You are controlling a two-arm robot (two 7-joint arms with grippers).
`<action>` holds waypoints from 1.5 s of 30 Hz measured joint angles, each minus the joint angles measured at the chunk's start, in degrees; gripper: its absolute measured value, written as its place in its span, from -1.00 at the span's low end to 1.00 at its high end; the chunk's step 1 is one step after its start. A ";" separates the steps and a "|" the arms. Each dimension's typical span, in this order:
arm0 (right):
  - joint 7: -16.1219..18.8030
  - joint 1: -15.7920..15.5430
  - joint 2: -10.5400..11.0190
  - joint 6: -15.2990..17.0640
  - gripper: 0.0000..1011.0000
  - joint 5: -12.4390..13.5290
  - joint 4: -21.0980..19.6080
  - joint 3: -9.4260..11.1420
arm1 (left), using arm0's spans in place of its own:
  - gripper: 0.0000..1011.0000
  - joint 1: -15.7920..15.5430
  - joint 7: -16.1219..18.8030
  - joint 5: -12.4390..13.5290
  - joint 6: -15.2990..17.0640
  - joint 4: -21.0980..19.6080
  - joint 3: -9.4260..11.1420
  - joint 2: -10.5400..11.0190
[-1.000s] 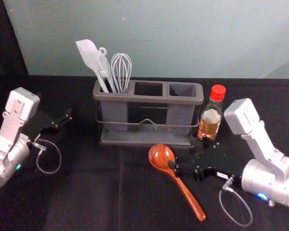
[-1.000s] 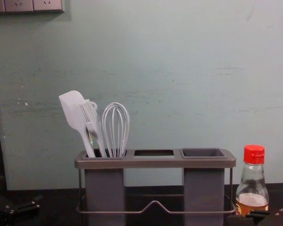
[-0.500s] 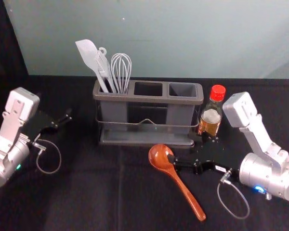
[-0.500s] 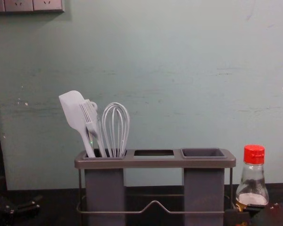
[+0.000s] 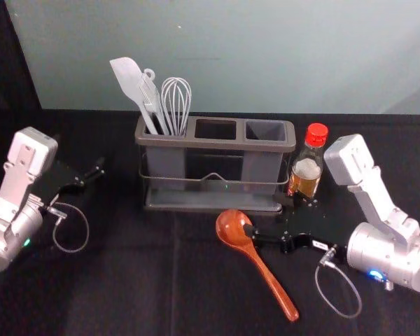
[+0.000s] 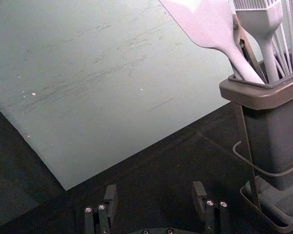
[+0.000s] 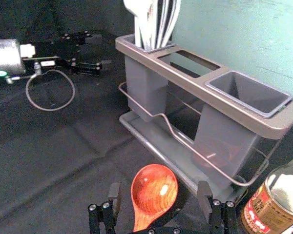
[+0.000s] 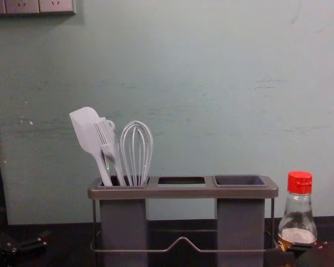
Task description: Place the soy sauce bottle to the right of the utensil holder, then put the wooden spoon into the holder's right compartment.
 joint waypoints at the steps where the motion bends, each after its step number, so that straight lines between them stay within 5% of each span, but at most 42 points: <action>1: 0.00 0.13 -0.10 0.08 0.98 -0.03 0.14 -0.07 | 0.99 0.00 0.00 0.00 0.00 0.00 0.00 0.00; 11: -5.36 2.71 -3.91 9.72 0.98 -4.00 0.90 -2.53 | 0.99 0.00 0.00 0.00 0.00 0.00 0.00 0.00; 18: -8.99 5.37 -8.83 17.88 0.98 -6.56 3.02 -3.99 | 0.99 0.00 0.00 0.00 0.00 0.00 0.00 0.00; 45: -9.00 9.17 -16.32 23.99 0.98 -10.92 9.24 -5.99 | 0.99 0.00 0.00 0.00 0.00 0.00 0.00 0.00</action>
